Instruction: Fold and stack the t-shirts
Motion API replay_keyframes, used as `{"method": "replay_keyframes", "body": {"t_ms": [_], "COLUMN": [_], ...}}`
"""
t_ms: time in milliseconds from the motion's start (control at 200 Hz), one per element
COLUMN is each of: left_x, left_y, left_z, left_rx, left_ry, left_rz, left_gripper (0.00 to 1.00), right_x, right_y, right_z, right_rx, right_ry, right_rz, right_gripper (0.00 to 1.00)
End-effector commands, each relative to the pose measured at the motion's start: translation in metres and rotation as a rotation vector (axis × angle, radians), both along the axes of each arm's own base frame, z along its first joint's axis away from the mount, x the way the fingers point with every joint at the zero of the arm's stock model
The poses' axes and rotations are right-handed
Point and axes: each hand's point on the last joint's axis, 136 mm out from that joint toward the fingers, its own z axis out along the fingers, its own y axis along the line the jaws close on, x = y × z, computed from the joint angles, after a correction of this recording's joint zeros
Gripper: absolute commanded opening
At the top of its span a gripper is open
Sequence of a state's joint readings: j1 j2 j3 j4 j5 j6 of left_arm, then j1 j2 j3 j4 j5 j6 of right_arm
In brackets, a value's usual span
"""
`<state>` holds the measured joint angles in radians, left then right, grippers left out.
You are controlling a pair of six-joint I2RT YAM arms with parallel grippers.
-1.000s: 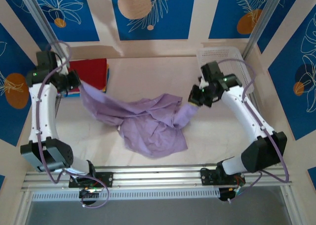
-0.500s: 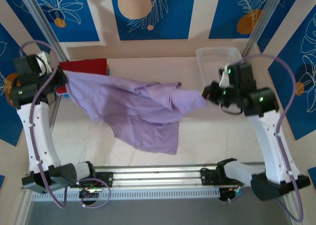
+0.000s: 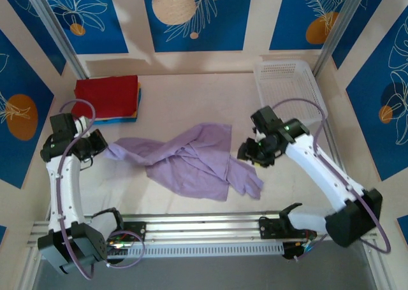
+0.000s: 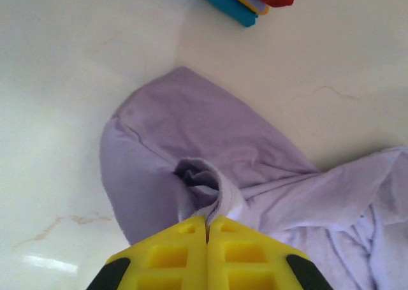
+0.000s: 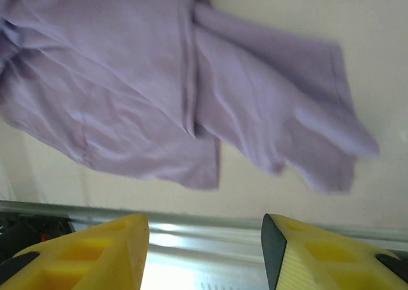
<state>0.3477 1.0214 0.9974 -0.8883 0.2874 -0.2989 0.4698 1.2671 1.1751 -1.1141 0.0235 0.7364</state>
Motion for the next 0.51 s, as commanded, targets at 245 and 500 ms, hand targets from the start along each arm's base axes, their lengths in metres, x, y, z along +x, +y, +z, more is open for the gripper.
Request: {"method": "replay_keyframes", "body": {"t_ms": [245, 500], "left_x": [0.002, 0.001], "left_y": [-0.016, -0.019], "left_z": [-0.007, -0.014], "left_rx": [-0.117, -0.135], "left_ry": [-0.049, -0.045], "left_rz": [0.002, 0.002], "left_gripper": [0.00, 0.00], "right_x": [0.163, 0.221], "right_y": [0.030, 0.035], "right_z": [-0.053, -0.106], "right_rx": [-0.153, -0.248], "right_ry": [-0.066, -0.050], "right_rz": [0.106, 0.153], "right_gripper": [0.47, 0.40]}}
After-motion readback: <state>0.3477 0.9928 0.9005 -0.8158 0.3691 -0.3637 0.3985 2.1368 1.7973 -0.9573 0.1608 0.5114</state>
